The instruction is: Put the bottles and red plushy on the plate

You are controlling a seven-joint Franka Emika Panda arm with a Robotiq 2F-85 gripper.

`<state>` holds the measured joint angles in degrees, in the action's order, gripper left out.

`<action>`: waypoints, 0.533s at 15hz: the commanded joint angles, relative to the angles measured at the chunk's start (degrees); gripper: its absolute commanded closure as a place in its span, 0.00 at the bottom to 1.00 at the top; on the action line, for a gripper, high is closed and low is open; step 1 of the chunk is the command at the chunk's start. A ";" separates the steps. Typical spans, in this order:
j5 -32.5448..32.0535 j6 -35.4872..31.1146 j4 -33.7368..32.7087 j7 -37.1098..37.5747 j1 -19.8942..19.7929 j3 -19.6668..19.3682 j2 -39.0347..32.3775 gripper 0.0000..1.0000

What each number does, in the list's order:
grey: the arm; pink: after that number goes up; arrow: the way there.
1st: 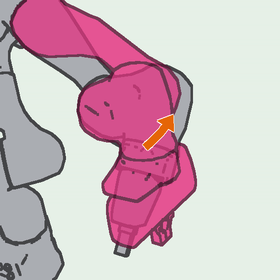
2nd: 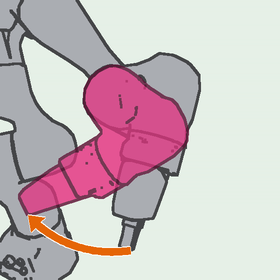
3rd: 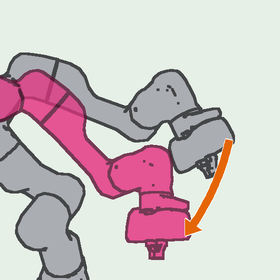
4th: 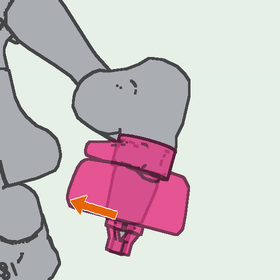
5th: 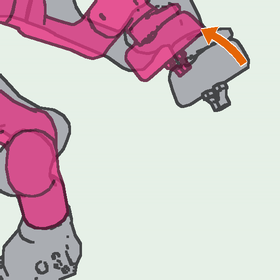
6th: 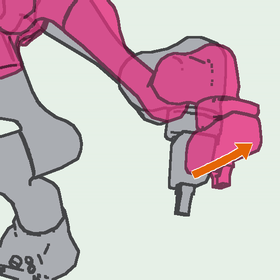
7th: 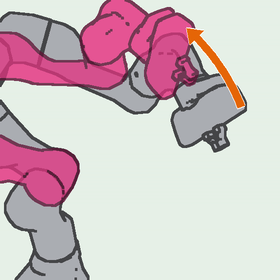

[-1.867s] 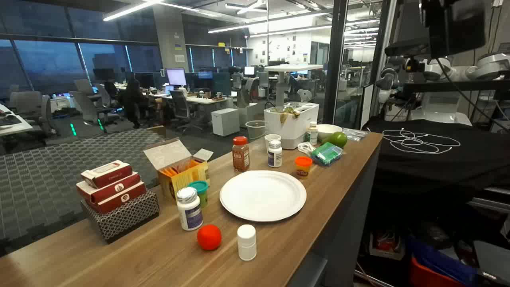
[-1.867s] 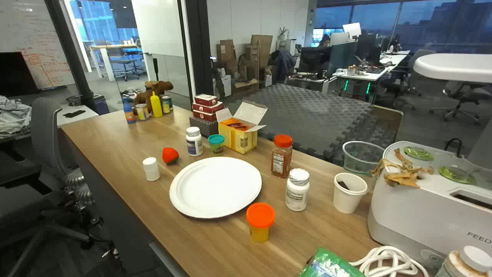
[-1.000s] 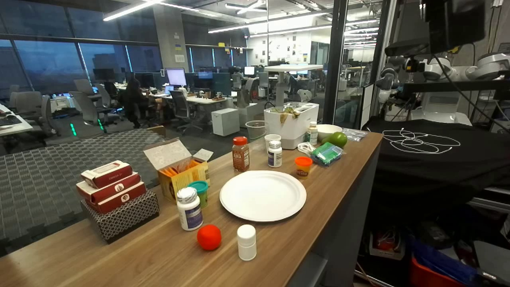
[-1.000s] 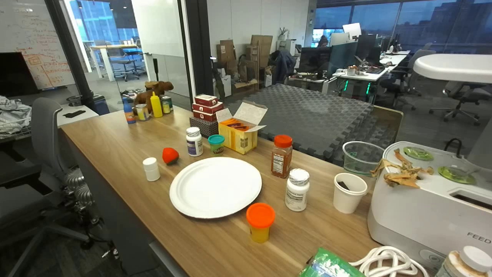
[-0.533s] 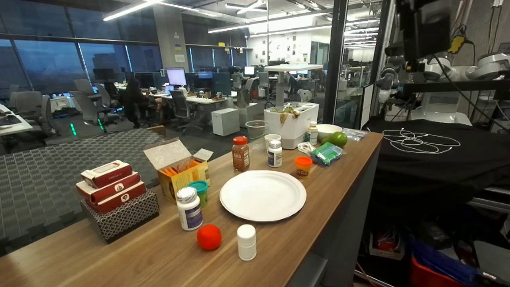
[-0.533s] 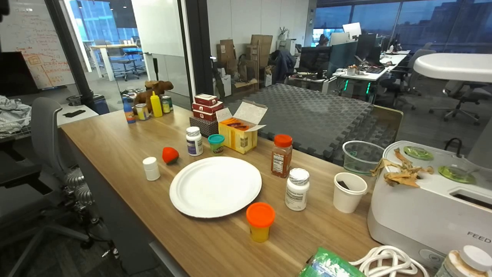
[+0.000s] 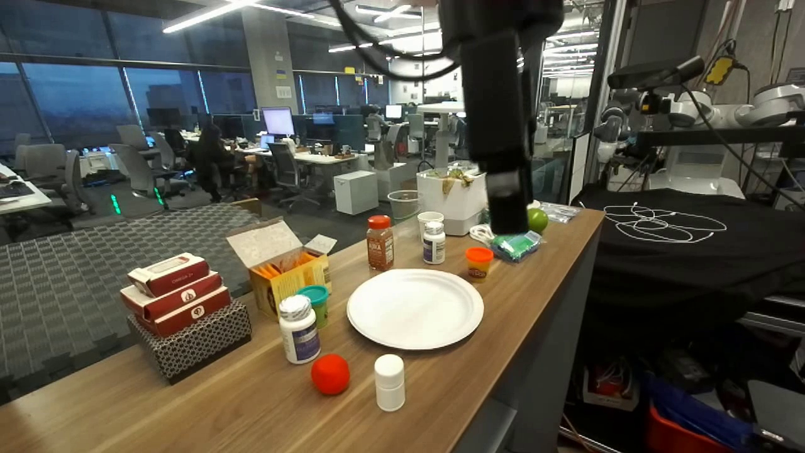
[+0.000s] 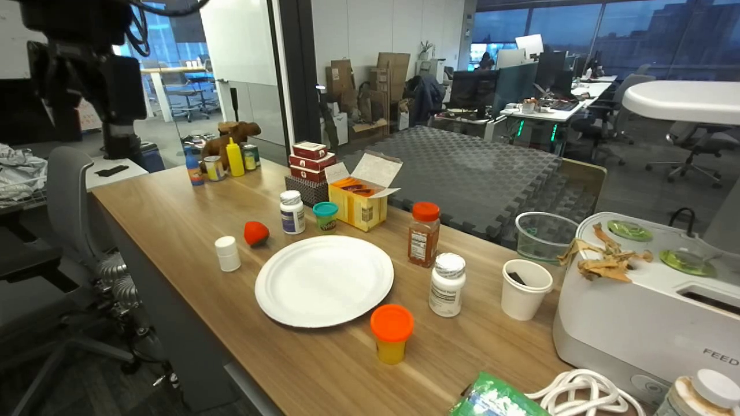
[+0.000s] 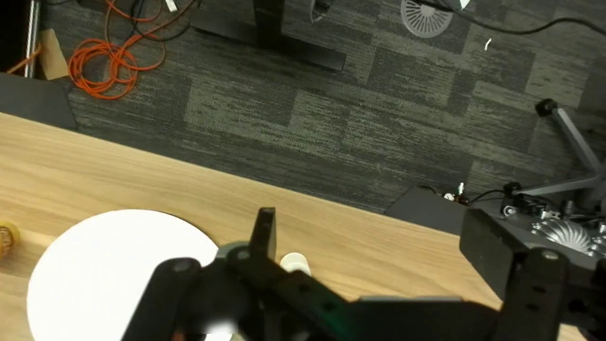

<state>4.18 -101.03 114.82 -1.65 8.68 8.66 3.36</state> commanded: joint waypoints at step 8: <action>-2.58 -27.51 5.18 7.66 2.85 1.58 -10.63 0.00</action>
<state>4.45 -122.74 118.74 1.85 11.00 10.52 -6.58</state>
